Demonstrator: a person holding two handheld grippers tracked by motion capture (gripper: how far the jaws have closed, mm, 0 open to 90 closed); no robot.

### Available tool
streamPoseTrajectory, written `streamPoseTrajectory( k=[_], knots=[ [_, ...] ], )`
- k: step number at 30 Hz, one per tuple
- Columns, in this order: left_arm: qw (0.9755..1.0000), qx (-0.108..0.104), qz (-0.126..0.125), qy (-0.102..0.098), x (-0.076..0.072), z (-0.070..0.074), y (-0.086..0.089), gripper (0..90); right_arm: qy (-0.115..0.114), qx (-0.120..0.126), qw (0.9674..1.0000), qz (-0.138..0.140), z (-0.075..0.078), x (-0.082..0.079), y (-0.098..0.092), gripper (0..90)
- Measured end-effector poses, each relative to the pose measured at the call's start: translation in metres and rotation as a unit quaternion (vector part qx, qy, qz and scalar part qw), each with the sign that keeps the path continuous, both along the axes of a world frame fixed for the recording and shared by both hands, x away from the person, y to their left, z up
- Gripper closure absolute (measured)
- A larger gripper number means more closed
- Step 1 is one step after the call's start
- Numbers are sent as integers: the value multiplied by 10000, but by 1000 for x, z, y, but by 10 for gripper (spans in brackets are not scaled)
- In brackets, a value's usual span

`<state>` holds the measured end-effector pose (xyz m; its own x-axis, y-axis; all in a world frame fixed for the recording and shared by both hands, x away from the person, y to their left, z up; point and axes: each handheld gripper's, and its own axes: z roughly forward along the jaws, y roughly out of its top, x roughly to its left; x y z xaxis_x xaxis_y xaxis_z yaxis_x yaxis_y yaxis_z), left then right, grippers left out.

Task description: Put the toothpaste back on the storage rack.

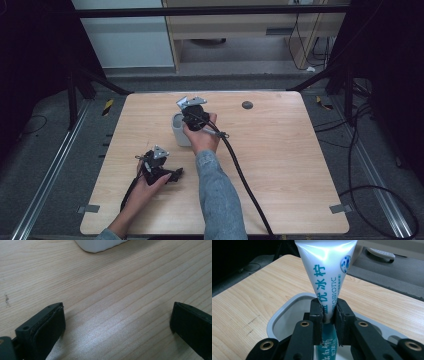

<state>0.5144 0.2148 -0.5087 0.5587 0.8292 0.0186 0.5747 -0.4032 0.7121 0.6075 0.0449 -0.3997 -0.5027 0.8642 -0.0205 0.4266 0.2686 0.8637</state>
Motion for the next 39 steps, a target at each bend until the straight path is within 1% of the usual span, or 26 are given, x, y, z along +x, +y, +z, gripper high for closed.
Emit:
streamPoseTrajectory(
  k=[17,22,33,39],
  knots=[
    [10000,0,-3,0,0,0,0,0,57,38,10000,29,-1,1,0,764],
    [10000,-1,-2,0,0,0,0,0,61,40,10000,41,0,0,0,760],
    [10000,-1,-3,0,0,0,0,0,25,77,9998,159,4,-7,3,752],
    [10000,-4,-4,-3,0,0,0,0,10,62,9999,137,7,-9,2,753]
  ],
)
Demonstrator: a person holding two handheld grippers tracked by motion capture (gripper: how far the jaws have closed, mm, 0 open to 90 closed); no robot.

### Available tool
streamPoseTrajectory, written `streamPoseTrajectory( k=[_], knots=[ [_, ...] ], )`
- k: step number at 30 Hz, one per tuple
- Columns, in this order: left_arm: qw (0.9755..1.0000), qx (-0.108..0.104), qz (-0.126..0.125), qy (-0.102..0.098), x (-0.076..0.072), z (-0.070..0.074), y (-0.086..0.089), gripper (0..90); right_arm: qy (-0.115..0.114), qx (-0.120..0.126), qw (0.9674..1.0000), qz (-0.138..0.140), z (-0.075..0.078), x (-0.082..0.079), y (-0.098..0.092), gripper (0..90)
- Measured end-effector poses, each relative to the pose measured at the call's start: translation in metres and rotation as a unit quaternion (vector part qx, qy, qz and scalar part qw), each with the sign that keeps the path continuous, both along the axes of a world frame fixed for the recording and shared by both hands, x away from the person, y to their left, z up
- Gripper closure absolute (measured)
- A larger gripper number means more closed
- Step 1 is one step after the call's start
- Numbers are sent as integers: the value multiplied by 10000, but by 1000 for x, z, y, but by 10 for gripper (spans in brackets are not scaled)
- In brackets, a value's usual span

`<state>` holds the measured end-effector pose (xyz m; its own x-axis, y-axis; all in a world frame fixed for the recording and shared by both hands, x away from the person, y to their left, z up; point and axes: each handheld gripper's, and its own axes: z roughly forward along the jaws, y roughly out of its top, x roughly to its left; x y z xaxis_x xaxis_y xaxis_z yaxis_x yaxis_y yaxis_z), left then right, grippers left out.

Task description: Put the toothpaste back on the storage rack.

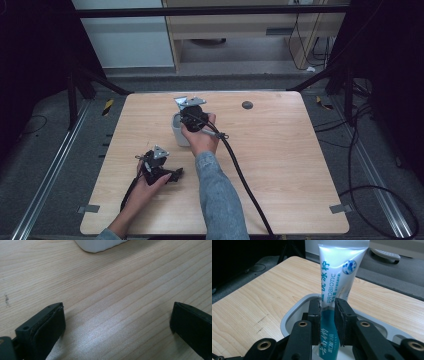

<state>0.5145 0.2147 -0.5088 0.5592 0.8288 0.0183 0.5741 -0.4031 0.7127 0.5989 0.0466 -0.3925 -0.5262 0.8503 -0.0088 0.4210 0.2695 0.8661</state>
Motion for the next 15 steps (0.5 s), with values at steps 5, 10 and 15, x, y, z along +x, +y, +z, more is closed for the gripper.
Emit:
streamPoseTrajectory(
  k=[5,10,15],
  knots=[
    [10000,2,-1,0,0,0,0,0,-12,5,10000,-20,4,-1,-3,754],
    [10000,3,0,-2,0,0,0,0,-42,-26,10000,-4,8,-4,-5,754],
    [10000,3,0,-1,0,0,0,0,-74,-108,9999,-11,11,-6,-9,752]
  ],
)
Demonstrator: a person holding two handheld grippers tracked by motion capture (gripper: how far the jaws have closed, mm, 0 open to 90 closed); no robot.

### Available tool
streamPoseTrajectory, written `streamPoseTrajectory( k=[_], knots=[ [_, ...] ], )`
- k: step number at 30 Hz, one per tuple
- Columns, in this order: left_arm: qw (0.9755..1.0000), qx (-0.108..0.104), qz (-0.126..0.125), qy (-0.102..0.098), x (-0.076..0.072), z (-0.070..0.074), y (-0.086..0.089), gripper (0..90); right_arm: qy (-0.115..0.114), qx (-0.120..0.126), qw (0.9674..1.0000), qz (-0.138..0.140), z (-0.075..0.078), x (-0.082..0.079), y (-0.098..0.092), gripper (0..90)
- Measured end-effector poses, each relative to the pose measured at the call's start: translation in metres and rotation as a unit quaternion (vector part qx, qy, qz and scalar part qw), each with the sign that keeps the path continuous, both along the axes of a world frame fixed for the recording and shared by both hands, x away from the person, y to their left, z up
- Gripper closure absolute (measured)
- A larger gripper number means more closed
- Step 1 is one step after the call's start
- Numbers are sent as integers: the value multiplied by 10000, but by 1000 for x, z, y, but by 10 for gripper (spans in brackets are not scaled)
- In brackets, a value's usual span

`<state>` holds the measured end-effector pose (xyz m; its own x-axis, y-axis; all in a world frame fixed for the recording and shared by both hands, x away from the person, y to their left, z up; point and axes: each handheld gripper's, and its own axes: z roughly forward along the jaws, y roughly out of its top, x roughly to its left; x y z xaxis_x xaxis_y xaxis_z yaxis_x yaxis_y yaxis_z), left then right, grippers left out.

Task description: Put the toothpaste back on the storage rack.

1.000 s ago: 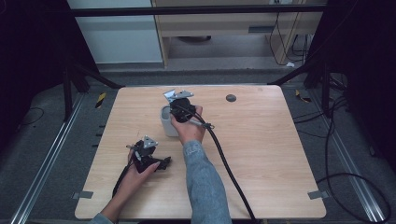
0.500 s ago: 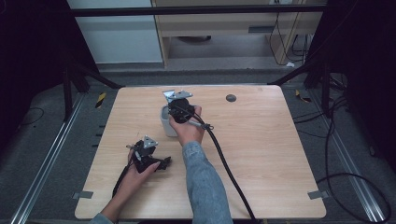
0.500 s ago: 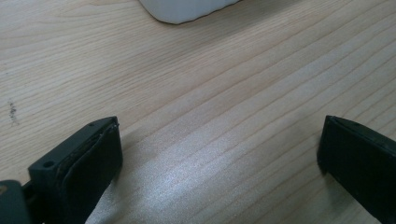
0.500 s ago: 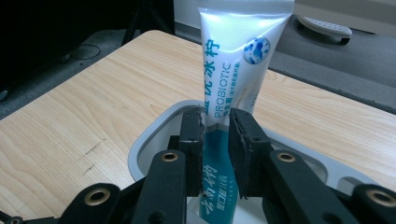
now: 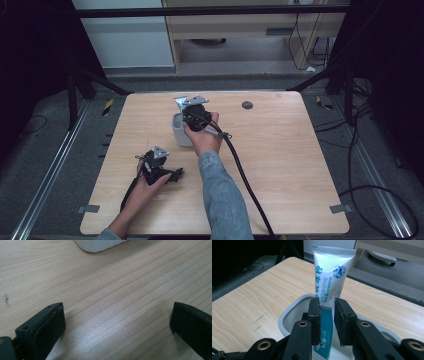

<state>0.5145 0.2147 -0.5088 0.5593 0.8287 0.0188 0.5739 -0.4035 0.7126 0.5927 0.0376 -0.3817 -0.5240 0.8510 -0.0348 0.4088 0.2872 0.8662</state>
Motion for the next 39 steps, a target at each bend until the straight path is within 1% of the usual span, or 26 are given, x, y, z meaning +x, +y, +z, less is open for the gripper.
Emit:
streamPoseTrajectory(
  k=[10,21,25,30,35,39],
  knots=[
    [10000,21,-17,6,0,0,0,0,-22,-14,10000,-37,7,-5,-11,727],
    [10000,15,-10,4,0,0,0,0,17,1,9998,-203,11,-11,-31,639],
    [10000,15,-11,4,0,0,0,0,34,22,9997,-255,13,-13,-38,591],
    [10000,15,-10,5,0,0,0,0,78,50,9994,-337,16,-14,-44,490],
    [10000,15,-9,5,0,0,0,0,52,184,9990,-413,16,-17,-49,442],
    [10000,15,-6,6,0,0,0,0,38,185,9989,-419,16,-19,-54,404]
  ],
)
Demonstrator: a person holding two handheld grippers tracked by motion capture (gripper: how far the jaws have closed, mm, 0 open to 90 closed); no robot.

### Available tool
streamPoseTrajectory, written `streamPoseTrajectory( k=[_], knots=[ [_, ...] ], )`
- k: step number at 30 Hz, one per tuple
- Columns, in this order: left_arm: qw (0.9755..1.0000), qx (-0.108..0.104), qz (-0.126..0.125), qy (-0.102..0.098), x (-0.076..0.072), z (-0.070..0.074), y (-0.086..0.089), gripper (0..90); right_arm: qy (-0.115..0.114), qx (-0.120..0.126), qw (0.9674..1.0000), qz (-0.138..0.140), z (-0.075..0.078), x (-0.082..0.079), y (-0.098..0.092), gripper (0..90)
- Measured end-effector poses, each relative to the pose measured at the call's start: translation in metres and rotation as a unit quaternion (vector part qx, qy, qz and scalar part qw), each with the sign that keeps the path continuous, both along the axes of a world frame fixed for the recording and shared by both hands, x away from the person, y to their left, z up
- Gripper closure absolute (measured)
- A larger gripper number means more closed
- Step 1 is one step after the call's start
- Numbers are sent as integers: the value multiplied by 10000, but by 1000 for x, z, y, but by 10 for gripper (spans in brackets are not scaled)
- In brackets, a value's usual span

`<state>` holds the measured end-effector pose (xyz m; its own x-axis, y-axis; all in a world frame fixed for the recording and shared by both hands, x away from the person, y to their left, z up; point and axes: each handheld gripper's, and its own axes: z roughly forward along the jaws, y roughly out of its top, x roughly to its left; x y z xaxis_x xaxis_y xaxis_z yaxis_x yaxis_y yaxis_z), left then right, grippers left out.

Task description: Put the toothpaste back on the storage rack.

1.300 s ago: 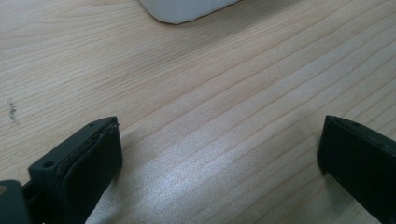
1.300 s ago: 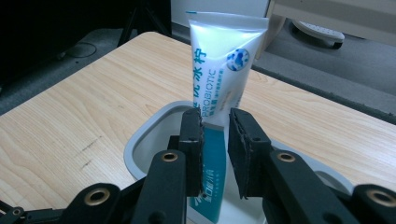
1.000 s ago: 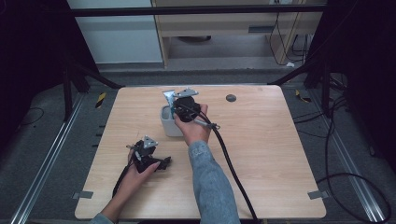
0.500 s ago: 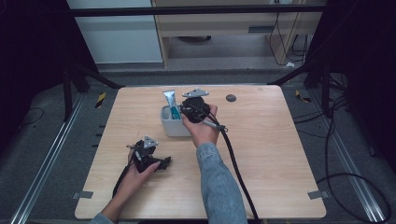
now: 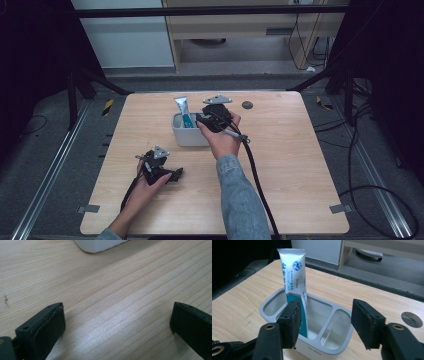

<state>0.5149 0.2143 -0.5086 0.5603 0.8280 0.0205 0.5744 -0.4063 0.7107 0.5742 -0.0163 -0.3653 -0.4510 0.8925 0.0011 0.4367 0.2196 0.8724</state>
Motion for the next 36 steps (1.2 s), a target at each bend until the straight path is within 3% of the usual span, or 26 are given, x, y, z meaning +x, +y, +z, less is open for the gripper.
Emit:
streamPoseTrajectory(
  k=[10,15,19,21,30,36],
  knots=[
    [10000,-4,14,-6,0,0,-1,0,-111,0,9999,39,6,-5,-15,345],
    [10000,-7,15,-7,1,0,-1,0,-77,5,10000,-23,10,-6,-27,248],
    [10000,-8,15,-7,1,0,-1,0,-41,-113,9994,-327,12,-6,-36,140],
    [10000,-8,14,-5,1,0,-1,0,-7,-148,9994,-314,12,-6,-40,107],
    [10000,-5,3,-7,1,0,-1,0,28,-349,9985,-427,8,-12,-54,70],
    [10000,0,-2,-5,1,0,-1,0,65,-304,9980,-548,4,-17,-68,63]
  ],
)
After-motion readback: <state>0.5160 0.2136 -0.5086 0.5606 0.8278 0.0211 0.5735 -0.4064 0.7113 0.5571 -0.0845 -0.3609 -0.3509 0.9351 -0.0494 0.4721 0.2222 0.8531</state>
